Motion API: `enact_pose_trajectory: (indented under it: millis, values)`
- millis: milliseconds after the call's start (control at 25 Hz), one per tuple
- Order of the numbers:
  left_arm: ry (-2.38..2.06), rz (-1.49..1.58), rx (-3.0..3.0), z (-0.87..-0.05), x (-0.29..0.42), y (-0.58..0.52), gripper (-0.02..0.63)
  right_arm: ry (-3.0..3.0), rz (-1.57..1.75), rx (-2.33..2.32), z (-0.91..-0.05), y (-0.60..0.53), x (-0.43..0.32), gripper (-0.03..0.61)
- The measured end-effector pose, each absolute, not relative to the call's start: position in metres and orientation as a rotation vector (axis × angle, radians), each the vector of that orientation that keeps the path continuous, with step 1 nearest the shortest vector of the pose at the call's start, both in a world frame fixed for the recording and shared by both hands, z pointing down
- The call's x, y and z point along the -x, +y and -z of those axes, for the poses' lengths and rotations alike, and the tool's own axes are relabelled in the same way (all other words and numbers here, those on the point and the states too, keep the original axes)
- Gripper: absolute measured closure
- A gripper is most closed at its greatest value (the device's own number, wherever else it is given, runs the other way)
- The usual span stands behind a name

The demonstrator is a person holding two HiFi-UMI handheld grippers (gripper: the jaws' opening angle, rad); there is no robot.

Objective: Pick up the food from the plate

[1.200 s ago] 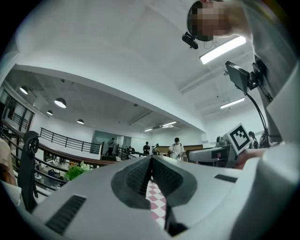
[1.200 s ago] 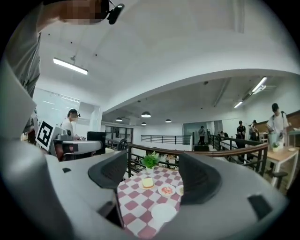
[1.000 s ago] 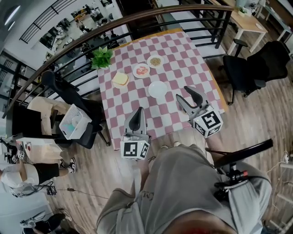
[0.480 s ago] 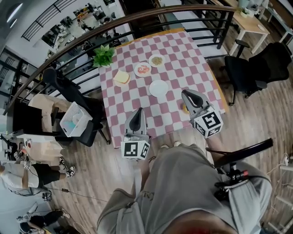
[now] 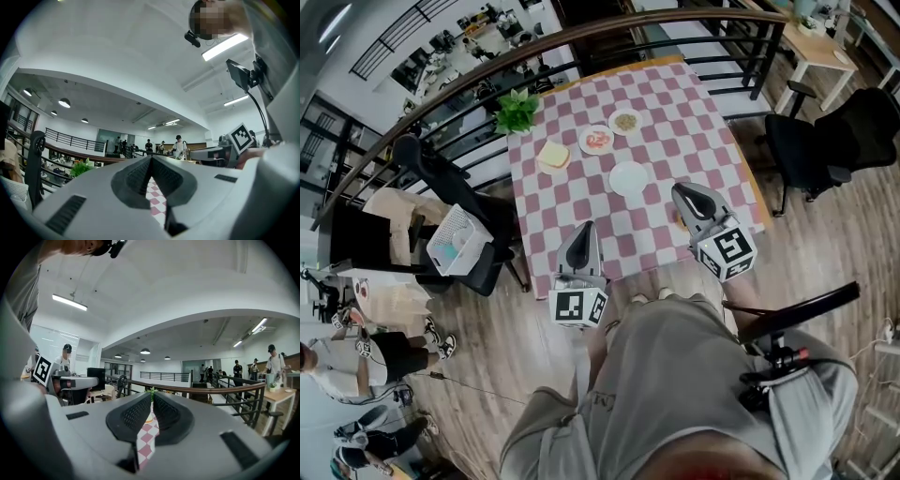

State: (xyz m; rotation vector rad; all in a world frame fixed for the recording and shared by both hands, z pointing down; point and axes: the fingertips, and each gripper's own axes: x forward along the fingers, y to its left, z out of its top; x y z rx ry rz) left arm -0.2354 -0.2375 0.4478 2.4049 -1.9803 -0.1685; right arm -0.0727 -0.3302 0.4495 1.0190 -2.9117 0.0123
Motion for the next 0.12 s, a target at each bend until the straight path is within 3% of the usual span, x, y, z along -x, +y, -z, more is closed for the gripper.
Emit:
enact_pose_trajectory:
  millis: [120]
  values:
    - [-1.984, 0.163, -2.399, -0.4497, 0.2352, -0.2356, 0.605, -2.915, -0.010, -1.014, -0.4492, -0.3284, 0.0728, 0.551]
